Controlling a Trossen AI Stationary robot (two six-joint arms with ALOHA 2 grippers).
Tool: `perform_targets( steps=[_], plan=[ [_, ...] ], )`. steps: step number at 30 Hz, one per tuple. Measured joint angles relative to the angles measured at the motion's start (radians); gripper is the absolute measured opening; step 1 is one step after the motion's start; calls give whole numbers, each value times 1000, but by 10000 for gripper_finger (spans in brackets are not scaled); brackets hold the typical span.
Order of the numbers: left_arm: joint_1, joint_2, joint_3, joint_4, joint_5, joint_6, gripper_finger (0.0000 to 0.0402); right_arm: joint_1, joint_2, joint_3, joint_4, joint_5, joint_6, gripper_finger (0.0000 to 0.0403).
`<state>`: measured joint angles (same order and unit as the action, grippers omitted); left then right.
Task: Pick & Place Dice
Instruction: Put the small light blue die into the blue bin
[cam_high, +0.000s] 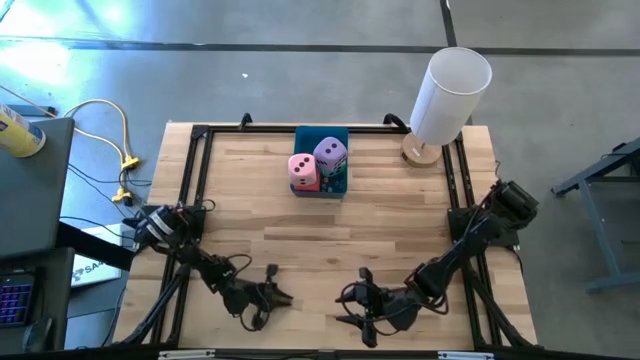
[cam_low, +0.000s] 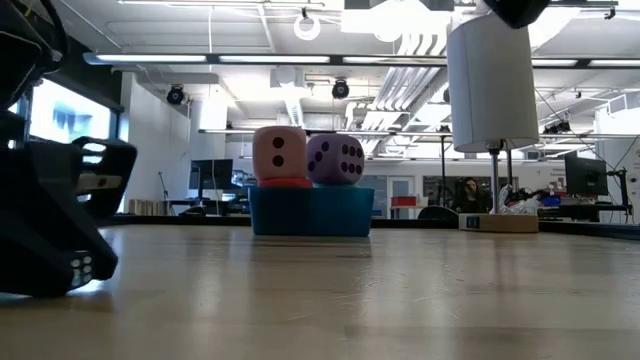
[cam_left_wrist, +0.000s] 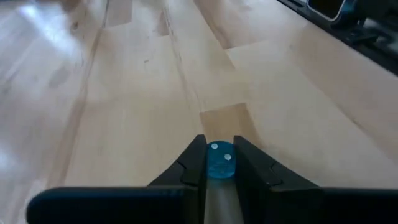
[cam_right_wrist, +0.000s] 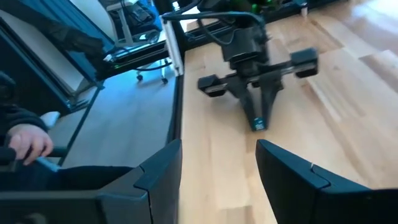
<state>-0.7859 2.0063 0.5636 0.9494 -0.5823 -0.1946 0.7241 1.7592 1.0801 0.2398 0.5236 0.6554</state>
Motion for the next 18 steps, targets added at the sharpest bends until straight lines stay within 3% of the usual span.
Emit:
perform_targets(
  steps=[3,8,18],
  plan=[
    [22,-31,0,-21,4,87,45,15,0,0,0,2,23,197],
    [133,-134,-5,-42,-75,157,45,28,0,0,2,35,33,197],
    [534,-245,20,-44,-43,172,45,27,0,0,5,46,29,197]
  ],
)
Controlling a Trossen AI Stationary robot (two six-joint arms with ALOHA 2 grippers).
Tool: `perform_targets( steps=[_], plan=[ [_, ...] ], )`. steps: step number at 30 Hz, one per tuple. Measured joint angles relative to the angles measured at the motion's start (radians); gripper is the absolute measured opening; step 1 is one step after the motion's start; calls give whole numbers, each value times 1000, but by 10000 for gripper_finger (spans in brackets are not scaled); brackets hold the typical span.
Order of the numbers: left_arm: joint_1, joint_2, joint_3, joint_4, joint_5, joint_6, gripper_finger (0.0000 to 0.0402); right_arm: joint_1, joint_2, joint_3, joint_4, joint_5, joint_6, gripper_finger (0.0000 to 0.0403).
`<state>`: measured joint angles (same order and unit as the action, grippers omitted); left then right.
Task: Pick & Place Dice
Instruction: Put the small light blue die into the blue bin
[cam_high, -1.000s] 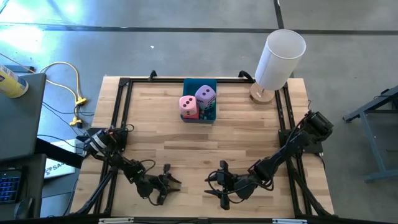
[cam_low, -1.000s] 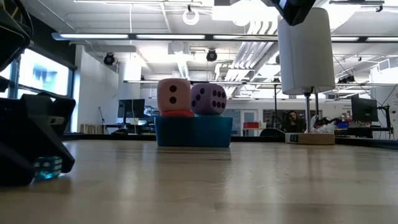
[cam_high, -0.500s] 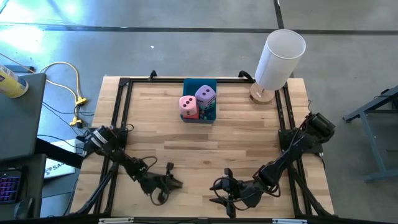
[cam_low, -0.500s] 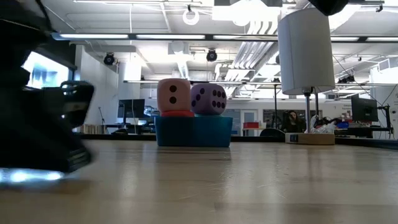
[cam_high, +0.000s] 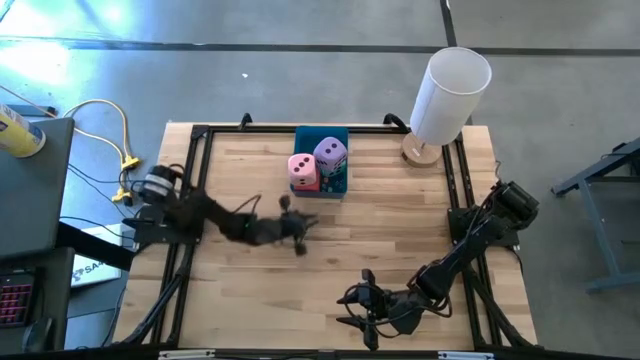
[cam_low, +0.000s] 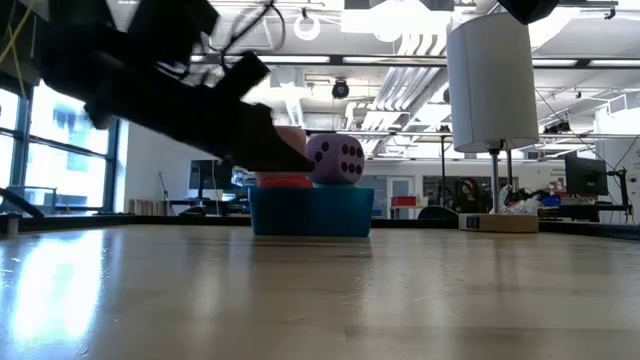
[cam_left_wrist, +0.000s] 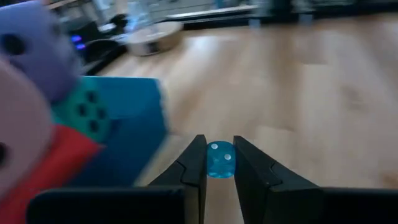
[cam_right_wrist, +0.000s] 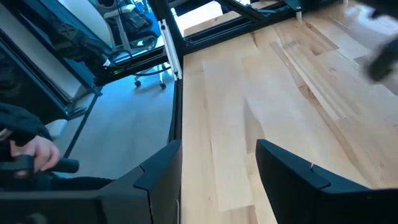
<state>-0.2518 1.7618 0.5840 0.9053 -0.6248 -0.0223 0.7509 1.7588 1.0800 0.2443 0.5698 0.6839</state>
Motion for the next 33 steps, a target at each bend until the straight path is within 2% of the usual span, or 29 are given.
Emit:
perform_targets(
  steps=[6,12,17,20,27,33],
  plan=[
    [149,4,71,3,66,64,45,0,0,0,-1,-2,-28,197],
    [225,5,149,-65,111,70,48,-6,0,0,-1,-3,-59,197],
    [263,5,151,-70,111,60,126,-7,0,0,-2,-13,-60,197],
    [280,5,152,-70,131,43,160,-6,0,0,-2,-19,-60,197],
    [278,24,153,-78,140,53,172,-6,0,0,-2,-19,-60,197],
    [273,87,154,-74,140,60,173,-7,0,0,-1,-19,-59,197]
  ],
)
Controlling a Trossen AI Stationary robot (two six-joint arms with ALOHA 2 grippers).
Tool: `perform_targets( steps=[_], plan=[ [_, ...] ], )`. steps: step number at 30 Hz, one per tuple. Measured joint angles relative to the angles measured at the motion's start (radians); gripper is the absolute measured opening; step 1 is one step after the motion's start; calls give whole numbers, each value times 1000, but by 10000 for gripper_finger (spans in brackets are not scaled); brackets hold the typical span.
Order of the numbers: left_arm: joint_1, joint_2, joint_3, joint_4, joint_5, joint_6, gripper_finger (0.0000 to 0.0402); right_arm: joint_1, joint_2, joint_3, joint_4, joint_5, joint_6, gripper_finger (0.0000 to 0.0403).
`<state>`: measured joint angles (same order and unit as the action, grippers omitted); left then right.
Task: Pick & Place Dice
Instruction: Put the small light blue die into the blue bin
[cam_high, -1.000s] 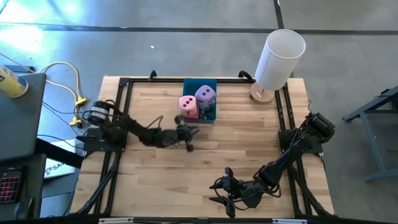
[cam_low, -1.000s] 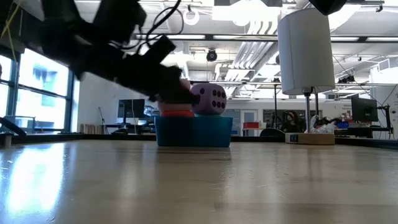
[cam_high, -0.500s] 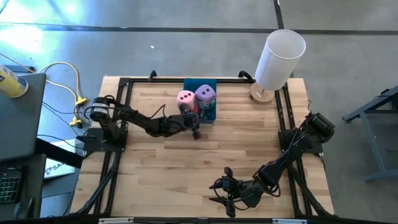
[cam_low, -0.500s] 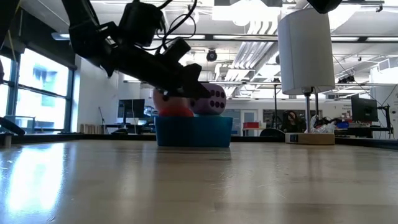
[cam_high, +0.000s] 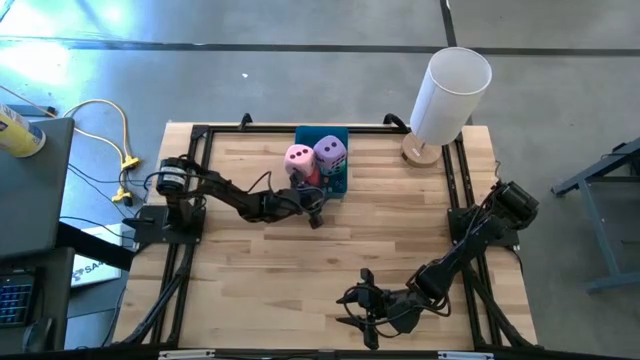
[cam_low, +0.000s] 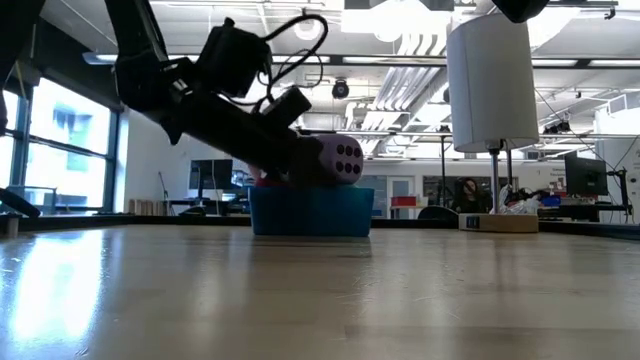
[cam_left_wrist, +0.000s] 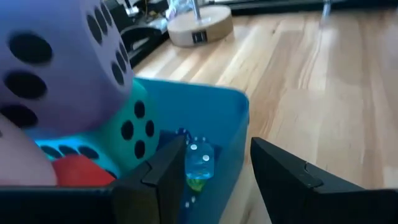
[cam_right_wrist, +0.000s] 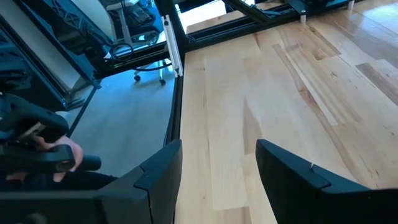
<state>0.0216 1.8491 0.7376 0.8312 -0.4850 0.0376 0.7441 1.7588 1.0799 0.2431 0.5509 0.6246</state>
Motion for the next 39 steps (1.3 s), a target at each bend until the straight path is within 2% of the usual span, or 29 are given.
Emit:
perform_targets(
  steps=[8,16,27,30,32,36,39],
  plan=[
    [-6,26,0,25,-1,7,174,-1,0,0,0,0,-13,197],
    [-43,26,0,104,-16,145,174,-1,0,0,0,0,-19,197],
    [-76,25,0,151,-19,158,175,-1,0,0,-12,-3,-19,197],
    [-132,12,0,149,-18,158,175,-1,-1,0,-123,23,0,197],
    [-184,2,0,148,-18,156,175,-1,-1,0,-256,88,65,197],
    [-312,-18,0,118,-60,134,175,-23,-1,0,-563,239,296,197],
    [-398,-28,-1,105,-120,167,175,-65,-1,0,-693,314,453,197]
  ],
)
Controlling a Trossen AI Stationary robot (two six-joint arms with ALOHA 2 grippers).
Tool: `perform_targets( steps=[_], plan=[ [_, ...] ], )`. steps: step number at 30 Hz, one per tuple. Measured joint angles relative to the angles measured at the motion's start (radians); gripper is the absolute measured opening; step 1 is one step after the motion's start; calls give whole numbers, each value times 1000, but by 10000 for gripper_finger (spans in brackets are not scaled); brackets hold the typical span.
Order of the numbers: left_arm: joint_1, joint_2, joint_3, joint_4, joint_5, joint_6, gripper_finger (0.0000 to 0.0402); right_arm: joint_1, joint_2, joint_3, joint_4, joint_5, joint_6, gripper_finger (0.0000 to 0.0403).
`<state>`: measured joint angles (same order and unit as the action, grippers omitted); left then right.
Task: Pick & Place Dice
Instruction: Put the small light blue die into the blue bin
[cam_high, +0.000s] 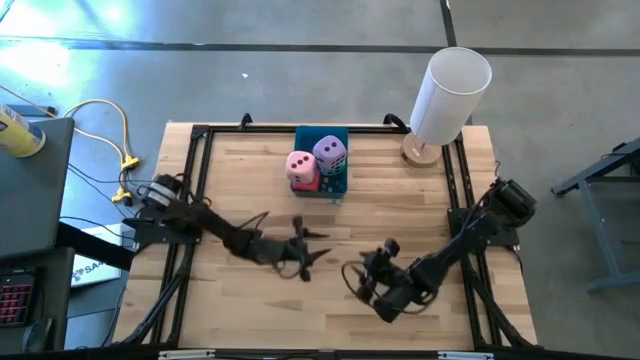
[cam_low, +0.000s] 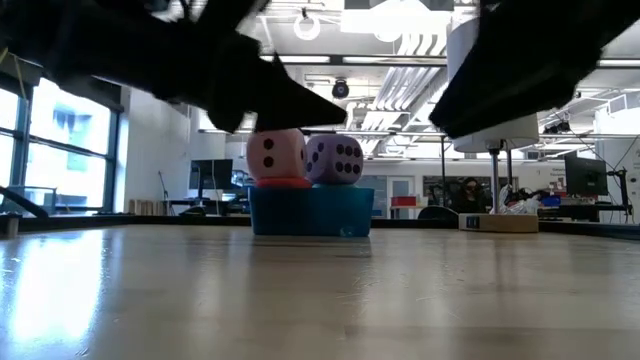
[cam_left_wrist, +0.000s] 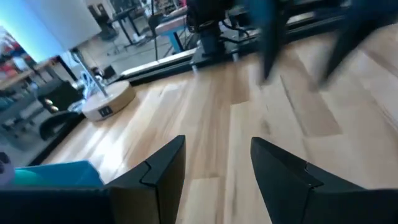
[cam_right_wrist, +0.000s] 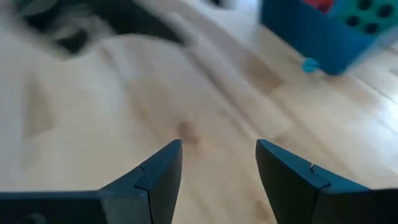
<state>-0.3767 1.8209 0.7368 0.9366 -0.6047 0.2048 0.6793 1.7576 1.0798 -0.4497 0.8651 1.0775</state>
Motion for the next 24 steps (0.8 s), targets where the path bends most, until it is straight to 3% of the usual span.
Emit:
perform_targets(
  steps=[8,18,24],
  plan=[
    [-157,-14,0,-7,-167,56,175,-197,66,0,25,-37,-20,197],
    [-235,-14,0,-193,-174,-114,175,-416,205,0,214,-113,-36,197],
    [-271,-14,-1,-307,-174,-201,175,-491,250,-1,330,-170,-112,197]
  ],
)
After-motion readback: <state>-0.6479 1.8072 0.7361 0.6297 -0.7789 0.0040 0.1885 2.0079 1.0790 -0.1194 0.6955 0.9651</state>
